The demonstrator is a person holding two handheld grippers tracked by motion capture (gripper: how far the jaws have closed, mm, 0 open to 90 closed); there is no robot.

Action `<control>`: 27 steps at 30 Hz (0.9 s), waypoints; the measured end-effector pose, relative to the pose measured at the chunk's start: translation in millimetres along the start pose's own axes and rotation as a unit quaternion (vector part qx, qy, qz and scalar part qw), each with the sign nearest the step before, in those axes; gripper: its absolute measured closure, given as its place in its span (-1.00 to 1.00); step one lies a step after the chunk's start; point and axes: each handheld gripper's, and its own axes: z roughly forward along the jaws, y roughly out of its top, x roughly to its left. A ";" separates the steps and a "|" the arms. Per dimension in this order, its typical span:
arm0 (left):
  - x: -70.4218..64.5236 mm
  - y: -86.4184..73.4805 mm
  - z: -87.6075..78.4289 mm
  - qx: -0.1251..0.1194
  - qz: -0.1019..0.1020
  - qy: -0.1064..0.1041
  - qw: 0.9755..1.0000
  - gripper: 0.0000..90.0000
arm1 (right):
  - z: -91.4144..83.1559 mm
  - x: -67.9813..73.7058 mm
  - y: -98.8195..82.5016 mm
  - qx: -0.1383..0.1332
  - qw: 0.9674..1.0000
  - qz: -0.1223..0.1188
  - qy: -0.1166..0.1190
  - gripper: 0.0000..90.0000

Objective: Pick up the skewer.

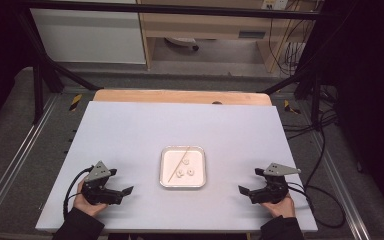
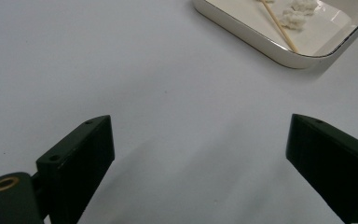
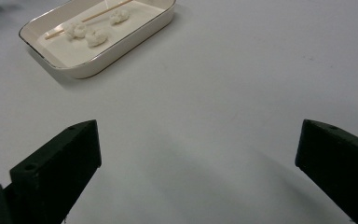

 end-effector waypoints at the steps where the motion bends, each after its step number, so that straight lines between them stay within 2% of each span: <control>1: -0.3 0.2 0.0 0.000 0.001 0.001 1.000 -0.83 | -0.1 0.2 0.0 0.001 1.000 0.001 0.000 -0.98; 15: -3.1 3.0 2.3 0.006 -0.002 0.000 1.000 -0.81 | 1.2 1.1 -0.1 0.005 1.000 -0.004 -0.001 -0.99; 27: -9.0 9.2 7.6 0.008 0.009 0.000 1.000 -0.78 | 2.3 1.1 0.1 0.008 1.000 -0.006 -0.001 -0.99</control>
